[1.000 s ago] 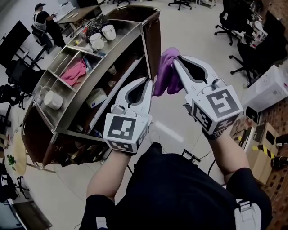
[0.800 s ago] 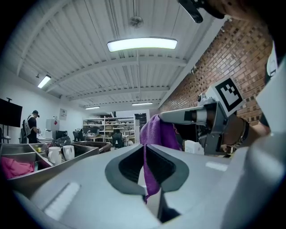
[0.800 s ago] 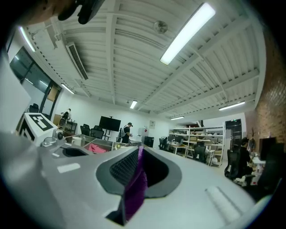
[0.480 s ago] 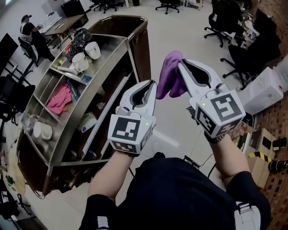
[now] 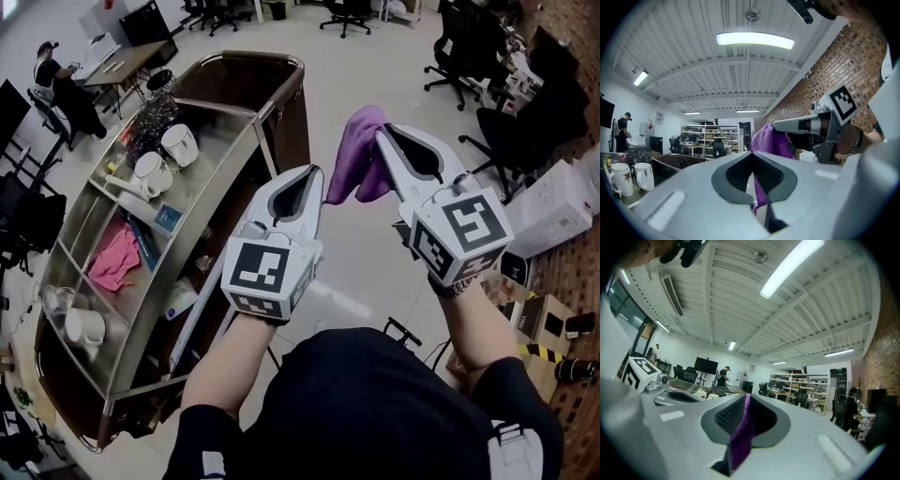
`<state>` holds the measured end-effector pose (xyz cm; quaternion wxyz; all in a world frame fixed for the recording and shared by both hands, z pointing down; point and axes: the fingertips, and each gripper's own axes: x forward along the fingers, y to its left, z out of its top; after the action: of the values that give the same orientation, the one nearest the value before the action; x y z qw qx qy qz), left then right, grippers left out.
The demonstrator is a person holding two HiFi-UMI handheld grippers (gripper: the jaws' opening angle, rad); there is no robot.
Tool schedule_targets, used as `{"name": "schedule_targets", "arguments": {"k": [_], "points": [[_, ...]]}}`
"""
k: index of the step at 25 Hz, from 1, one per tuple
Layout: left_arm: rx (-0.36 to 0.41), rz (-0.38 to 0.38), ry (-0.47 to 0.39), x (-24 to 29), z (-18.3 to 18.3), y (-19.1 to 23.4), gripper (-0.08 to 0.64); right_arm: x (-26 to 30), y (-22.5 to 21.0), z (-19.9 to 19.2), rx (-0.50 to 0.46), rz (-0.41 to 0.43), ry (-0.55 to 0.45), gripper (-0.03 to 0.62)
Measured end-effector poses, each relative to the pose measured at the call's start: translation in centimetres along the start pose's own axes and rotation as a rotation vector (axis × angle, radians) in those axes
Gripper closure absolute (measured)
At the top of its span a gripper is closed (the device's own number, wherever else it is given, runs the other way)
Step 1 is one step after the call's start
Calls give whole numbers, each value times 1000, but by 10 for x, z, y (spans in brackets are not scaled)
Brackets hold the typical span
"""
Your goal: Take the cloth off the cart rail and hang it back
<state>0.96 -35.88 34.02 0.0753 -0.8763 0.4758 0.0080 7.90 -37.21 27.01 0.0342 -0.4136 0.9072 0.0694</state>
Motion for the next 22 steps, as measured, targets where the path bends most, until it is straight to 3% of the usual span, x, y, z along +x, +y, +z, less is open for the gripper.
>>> {"name": "schedule_targets", "arguments": {"k": [7,14,22], "points": [[12,-7,5,11,12,24,557,25,-8,10,6,-12,-6,561],[25,29,23,64,0,20,557,36,-61,-4,25,24,-21,561],[46,136,31,149,2,5,557,50,-139,-17,27,140,-43,561]]}}
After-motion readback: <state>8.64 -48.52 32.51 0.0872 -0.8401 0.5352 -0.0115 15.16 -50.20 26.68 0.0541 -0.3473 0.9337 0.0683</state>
